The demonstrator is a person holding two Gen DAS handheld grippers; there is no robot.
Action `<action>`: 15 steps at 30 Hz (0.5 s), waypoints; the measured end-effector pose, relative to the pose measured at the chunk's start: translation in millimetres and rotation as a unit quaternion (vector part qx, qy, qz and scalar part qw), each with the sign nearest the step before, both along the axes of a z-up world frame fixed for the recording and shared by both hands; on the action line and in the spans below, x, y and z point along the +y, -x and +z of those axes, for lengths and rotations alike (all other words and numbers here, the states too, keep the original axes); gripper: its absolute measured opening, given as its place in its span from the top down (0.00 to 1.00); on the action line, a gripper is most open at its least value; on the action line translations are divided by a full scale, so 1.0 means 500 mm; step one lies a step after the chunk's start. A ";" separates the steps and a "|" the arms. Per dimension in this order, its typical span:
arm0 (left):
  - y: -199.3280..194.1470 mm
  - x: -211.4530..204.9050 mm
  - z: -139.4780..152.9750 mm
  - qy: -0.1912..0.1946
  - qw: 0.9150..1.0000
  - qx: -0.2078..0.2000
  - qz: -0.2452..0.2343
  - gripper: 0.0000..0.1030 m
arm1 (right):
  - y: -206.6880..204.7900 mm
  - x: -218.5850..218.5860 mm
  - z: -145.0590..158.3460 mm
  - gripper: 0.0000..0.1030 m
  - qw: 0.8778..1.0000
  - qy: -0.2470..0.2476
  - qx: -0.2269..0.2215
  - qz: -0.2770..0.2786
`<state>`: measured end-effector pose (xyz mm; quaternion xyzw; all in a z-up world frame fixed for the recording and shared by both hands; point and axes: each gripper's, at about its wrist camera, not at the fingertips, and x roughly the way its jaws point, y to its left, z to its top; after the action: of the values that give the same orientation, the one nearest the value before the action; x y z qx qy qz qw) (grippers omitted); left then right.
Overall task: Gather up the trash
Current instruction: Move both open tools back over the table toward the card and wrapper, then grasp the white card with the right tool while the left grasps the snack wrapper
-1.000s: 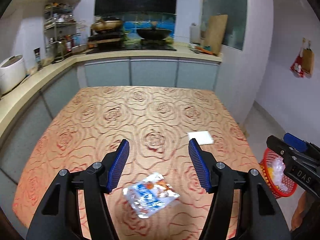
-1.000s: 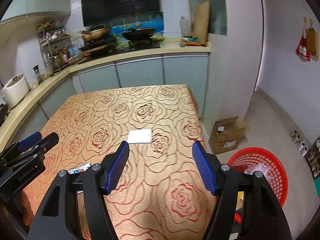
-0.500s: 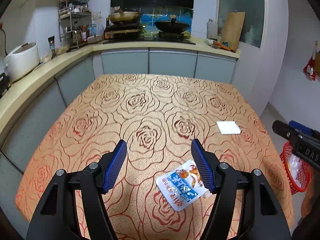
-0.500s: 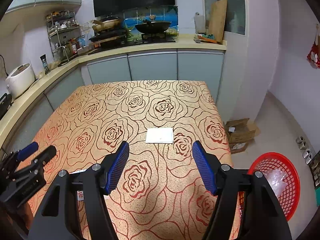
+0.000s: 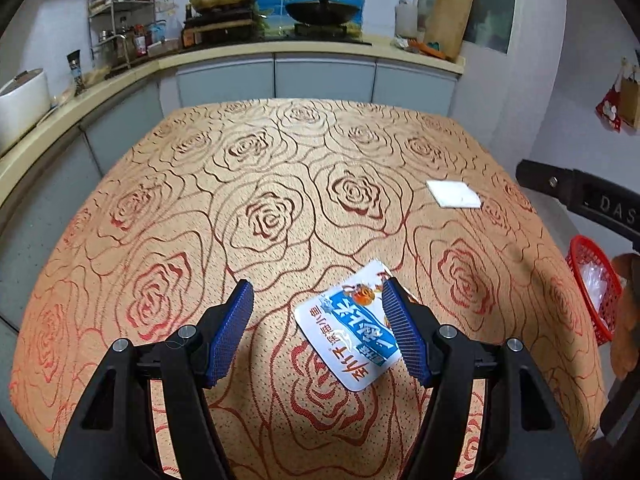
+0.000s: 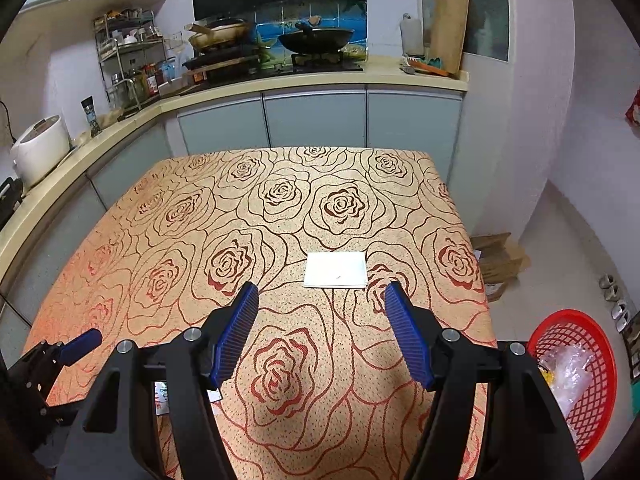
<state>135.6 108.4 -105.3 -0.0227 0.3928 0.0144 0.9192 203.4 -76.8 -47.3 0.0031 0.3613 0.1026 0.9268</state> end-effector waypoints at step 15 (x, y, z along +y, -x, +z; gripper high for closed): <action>-0.031 -0.006 -0.050 0.007 0.999 0.040 -0.017 0.37 | -0.067 0.008 -0.068 0.38 0.999 0.012 0.029 -0.007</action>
<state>151.0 105.5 -130.1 -0.0223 0.4299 -0.0031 0.9026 236.8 -72.7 -81.4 -0.0023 0.3894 0.0921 0.9164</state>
